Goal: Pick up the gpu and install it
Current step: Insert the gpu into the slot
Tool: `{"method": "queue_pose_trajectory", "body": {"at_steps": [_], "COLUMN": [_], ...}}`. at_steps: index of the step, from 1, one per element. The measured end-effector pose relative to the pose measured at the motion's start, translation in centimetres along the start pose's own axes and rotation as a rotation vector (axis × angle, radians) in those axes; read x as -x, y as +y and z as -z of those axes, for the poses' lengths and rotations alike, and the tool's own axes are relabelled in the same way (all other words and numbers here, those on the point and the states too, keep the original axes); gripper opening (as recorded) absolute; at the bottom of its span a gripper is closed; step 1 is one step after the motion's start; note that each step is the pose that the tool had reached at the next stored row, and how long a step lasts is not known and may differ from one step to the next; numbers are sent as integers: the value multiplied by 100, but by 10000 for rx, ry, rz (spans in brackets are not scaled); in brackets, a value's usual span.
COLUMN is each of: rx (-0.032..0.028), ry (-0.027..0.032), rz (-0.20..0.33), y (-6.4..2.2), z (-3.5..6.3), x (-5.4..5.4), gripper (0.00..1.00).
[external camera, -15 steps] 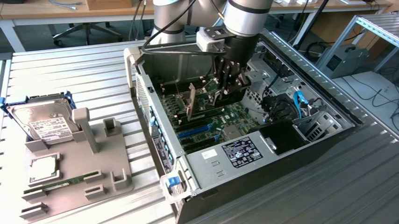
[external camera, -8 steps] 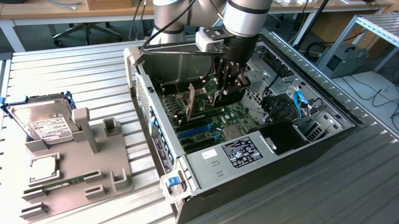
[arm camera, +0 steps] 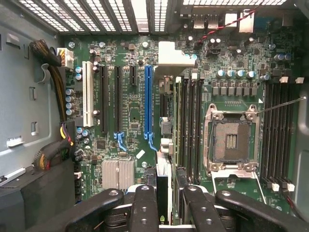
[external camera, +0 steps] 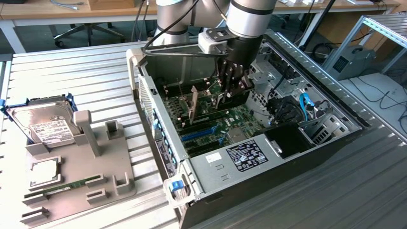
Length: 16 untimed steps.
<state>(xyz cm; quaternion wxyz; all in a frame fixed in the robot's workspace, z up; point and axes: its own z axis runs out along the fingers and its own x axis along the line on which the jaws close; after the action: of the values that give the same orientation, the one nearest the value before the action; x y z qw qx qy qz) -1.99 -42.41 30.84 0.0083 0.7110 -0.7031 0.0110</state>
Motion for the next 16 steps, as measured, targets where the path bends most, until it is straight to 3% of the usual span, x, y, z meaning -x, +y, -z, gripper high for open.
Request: {"method": "queue_pose_trajectory", "body": {"at_steps": [16], "rx": [0], "ry": [35], "rz": [0], "y": [40], "z": [-20], "x": [-1], "gripper": [26]}}
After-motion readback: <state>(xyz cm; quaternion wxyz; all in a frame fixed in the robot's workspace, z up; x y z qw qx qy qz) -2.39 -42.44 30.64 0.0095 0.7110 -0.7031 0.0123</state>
